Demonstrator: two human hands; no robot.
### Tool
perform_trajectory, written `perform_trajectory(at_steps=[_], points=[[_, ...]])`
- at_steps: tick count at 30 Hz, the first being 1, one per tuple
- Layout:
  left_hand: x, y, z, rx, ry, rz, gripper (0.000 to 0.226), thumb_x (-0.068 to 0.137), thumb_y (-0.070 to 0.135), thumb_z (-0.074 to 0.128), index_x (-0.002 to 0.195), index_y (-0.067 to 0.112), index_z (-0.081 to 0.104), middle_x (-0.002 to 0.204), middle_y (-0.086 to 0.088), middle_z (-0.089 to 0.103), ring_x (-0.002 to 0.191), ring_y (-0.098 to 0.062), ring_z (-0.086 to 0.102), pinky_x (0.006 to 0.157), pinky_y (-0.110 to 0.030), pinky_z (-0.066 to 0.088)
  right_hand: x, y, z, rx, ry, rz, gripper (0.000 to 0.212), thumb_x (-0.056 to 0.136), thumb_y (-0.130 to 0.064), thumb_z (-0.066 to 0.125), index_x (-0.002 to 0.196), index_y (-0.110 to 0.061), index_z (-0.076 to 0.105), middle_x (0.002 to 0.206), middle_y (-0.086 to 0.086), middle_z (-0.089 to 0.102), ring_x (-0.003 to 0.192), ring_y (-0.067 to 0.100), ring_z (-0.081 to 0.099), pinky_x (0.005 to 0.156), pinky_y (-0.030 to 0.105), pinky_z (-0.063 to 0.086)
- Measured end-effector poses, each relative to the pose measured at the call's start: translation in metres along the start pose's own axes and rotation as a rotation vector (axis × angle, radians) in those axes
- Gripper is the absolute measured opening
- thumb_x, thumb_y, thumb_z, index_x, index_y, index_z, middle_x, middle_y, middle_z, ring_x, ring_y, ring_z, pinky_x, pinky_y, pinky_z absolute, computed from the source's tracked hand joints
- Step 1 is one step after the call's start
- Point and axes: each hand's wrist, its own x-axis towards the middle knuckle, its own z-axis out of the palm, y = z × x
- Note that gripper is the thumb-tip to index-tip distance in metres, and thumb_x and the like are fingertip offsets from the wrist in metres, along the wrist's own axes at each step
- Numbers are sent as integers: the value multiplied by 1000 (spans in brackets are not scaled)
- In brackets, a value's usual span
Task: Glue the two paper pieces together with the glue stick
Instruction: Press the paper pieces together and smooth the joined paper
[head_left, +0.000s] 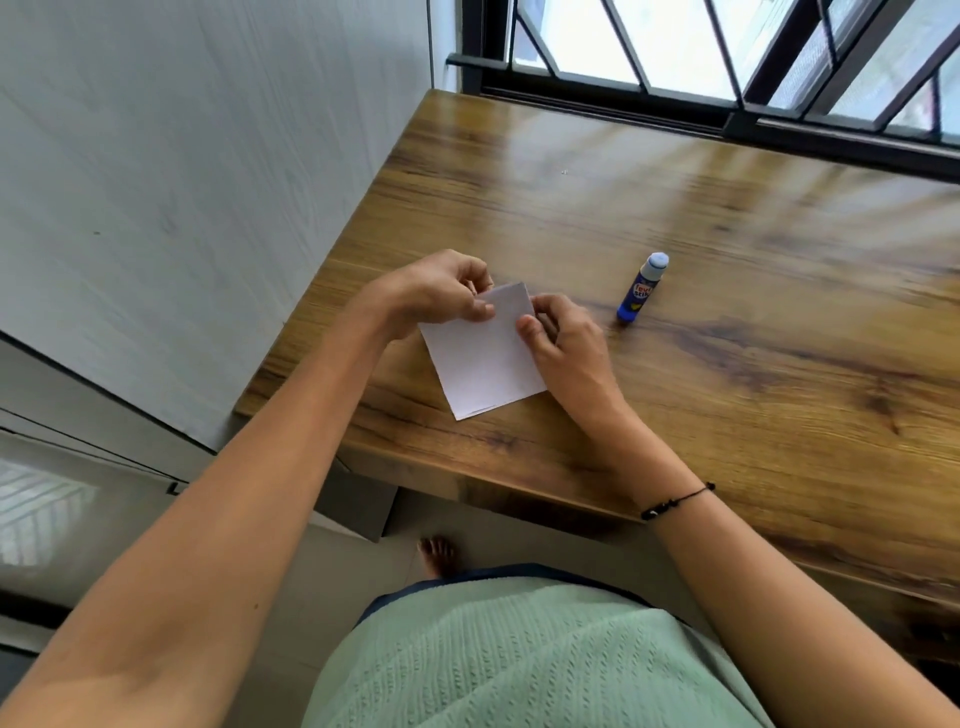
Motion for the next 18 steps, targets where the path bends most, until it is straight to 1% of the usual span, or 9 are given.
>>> perform_trajectory(at_steps=[1, 3, 4, 6, 7, 11, 13, 15, 18], points=[[-1, 2, 0, 7, -20, 20, 9, 86, 12, 59, 79, 16, 55, 77, -1, 55, 70, -15, 55, 59, -24, 45, 4, -3, -3, 64, 3, 15, 14, 90, -23, 52, 94, -12, 59, 91, 9, 62, 90, 28, 58, 77, 45, 50], [-3, 8, 1, 18, -13, 80, 6, 88, 18, 58, 86, 13, 58, 78, -1, 56, 70, -14, 53, 60, -24, 43, 10, -10, -6, 88, 12, -6, 16, 90, -21, 53, 82, -8, 58, 79, 10, 61, 75, 25, 57, 62, 34, 45], [-2, 11, 2, 43, 30, 124, 12, 88, 21, 57, 88, 10, 60, 79, -2, 56, 70, -14, 52, 60, -24, 41, 12, -14, -7, 87, 23, -33, 18, 89, -21, 54, 80, -6, 59, 75, 10, 61, 70, 23, 55, 59, 28, 40], [2, 16, 6, 152, 199, 210, 20, 89, 21, 57, 86, 2, 61, 77, -4, 56, 71, -15, 49, 57, -23, 36, 15, -22, -8, 93, 50, -69, 18, 88, -21, 55, 79, -6, 60, 72, 5, 59, 66, 17, 51, 53, 16, 33], [3, 18, 7, 204, 292, 248, 20, 88, 19, 57, 83, 0, 62, 75, -4, 56, 71, -16, 49, 56, -22, 35, 17, -24, -10, 100, 63, -73, 18, 88, -21, 55, 78, -7, 61, 70, 3, 58, 63, 14, 49, 51, 15, 32], [5, 17, 4, 226, 519, 292, 21, 87, 17, 56, 74, 1, 59, 60, 1, 49, 65, -16, 46, 55, -26, 32, 22, -21, -16, 94, 69, -39, 17, 87, -19, 56, 75, -9, 62, 68, 1, 57, 64, 15, 48, 53, 21, 33], [6, 10, -2, 140, 598, 263, 21, 87, 17, 55, 70, 5, 56, 58, 3, 47, 58, -12, 43, 56, -24, 32, 17, -13, -16, 99, 58, -6, 16, 87, -19, 56, 74, -12, 63, 68, 3, 60, 66, 17, 52, 57, 24, 38], [4, 2, -6, 61, 645, 233, 23, 88, 16, 55, 66, 11, 51, 56, 7, 45, 54, -6, 41, 52, -21, 32, 13, -9, -14, 129, 37, 38, 16, 87, -19, 57, 74, -13, 64, 71, 5, 66, 70, 19, 60, 65, 29, 47], [6, -13, -3, -111, 695, 155, 25, 89, 15, 51, 64, 14, 49, 58, 6, 47, 55, -8, 42, 49, -21, 33, 17, -12, -10, 230, 35, 90, 16, 88, -19, 55, 74, -15, 63, 74, 6, 68, 72, 20, 64, 72, 37, 55]])
